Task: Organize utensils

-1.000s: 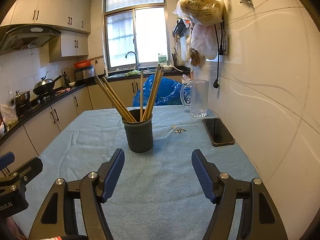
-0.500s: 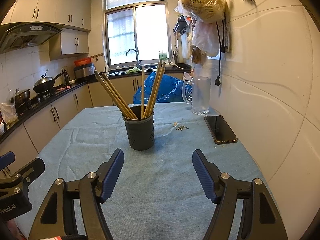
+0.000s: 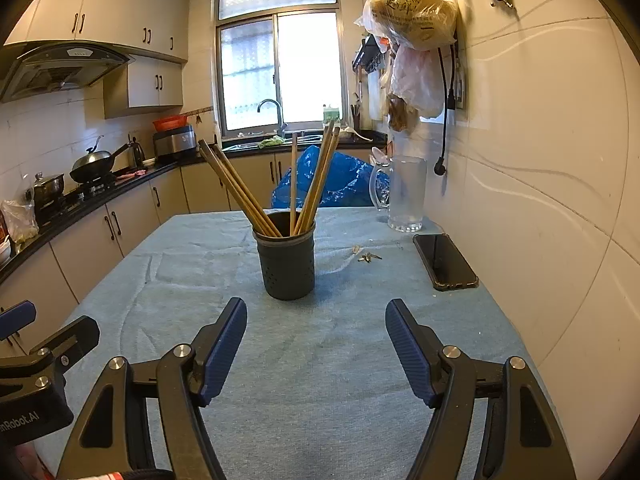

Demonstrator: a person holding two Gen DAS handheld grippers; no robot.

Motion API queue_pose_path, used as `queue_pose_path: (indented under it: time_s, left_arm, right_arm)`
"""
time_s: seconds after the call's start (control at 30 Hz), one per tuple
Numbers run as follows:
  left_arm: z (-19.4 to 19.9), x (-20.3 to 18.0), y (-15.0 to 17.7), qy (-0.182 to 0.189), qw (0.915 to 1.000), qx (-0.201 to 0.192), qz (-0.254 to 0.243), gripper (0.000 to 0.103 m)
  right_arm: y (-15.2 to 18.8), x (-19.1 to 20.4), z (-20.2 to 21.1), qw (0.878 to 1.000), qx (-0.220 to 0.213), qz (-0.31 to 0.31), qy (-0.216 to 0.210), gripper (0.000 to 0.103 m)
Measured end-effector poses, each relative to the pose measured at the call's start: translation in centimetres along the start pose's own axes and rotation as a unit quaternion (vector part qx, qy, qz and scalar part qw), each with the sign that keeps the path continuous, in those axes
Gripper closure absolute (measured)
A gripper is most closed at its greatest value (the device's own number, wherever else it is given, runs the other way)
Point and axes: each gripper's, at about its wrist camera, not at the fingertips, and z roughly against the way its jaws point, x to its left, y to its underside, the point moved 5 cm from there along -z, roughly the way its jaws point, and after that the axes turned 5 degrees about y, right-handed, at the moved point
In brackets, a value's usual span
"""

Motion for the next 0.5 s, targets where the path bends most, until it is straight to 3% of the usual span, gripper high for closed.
queue_pose_path:
  time_s: [0.5]
  left_arm:
    - [0.26,-0.17,0.26,0.002,1.0000,0.001,-0.001,0.000]
  right_arm:
    - [-0.03,-0.13,0.55,1.000,-0.016,-0.002,-0.002,0.025]
